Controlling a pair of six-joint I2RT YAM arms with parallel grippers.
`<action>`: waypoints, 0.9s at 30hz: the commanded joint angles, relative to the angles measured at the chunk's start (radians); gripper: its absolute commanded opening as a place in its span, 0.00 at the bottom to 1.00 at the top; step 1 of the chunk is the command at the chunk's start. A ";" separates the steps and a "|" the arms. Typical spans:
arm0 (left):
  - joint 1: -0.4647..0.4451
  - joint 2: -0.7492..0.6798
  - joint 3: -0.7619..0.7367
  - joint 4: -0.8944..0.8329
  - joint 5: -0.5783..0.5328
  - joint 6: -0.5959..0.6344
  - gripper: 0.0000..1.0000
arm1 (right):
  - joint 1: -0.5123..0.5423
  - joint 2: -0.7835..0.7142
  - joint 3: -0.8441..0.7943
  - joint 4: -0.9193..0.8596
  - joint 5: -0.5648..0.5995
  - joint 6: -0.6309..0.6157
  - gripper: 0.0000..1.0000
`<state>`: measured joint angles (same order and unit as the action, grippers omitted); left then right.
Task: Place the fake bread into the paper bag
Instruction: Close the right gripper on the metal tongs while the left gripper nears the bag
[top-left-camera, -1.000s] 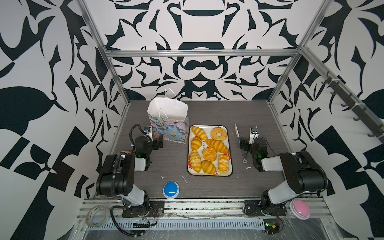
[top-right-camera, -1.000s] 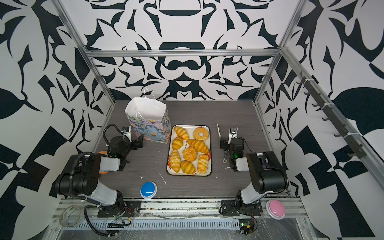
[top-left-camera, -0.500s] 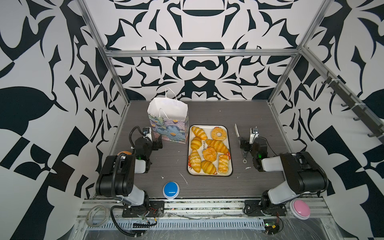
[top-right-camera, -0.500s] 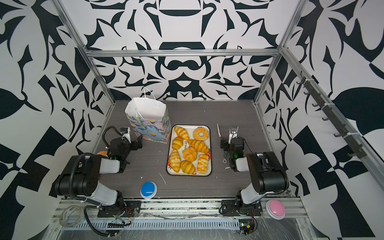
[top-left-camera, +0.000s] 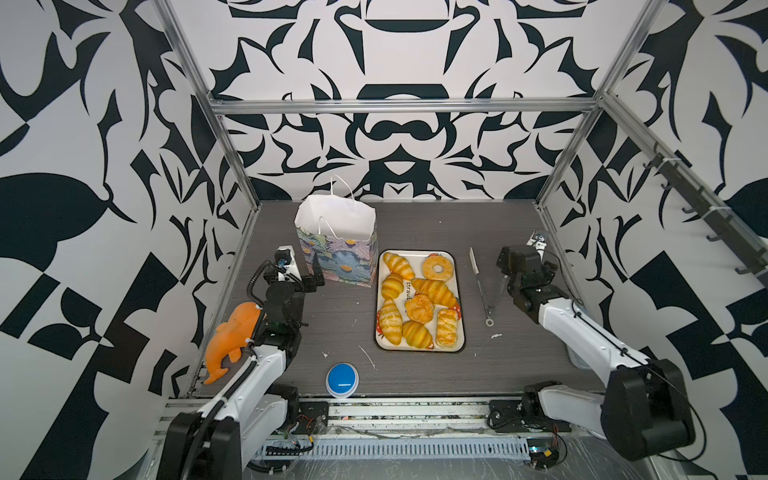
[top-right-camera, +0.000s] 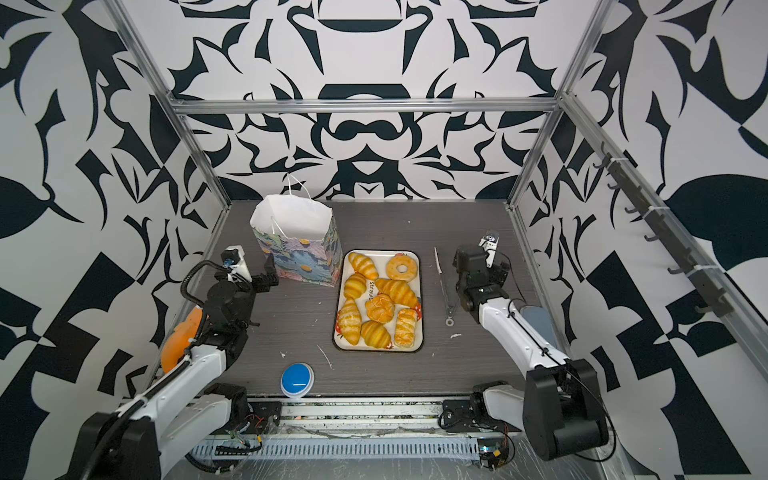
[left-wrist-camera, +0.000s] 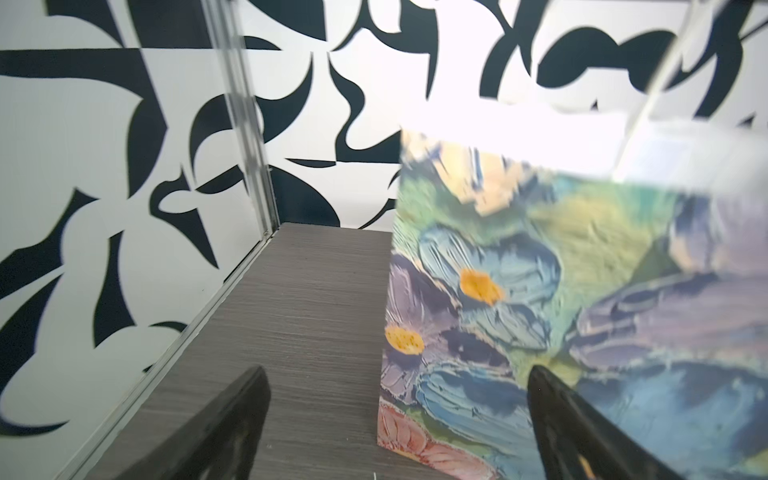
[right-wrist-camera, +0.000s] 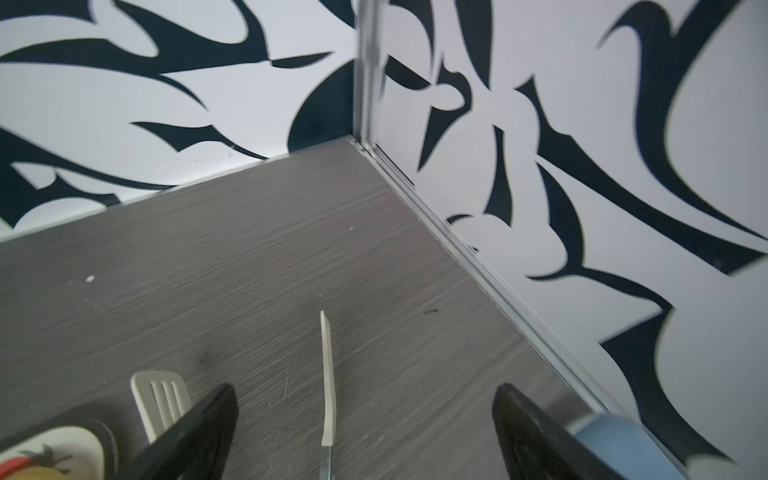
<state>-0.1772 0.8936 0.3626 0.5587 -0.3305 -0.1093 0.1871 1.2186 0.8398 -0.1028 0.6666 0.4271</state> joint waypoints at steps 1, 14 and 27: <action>-0.003 -0.095 0.077 -0.384 -0.060 -0.176 0.99 | 0.003 0.019 0.181 -0.496 0.026 0.216 0.99; -0.003 -0.218 0.127 -0.840 0.410 -0.335 0.99 | 0.030 -0.094 0.018 -0.431 -0.363 0.014 0.99; -0.002 -0.185 -0.007 -0.740 0.514 -0.348 1.00 | 0.038 0.132 0.041 -0.432 -0.432 -0.015 0.99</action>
<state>-0.1772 0.6998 0.3656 -0.2089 0.1471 -0.4469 0.2203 1.3190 0.8463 -0.5274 0.2466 0.4320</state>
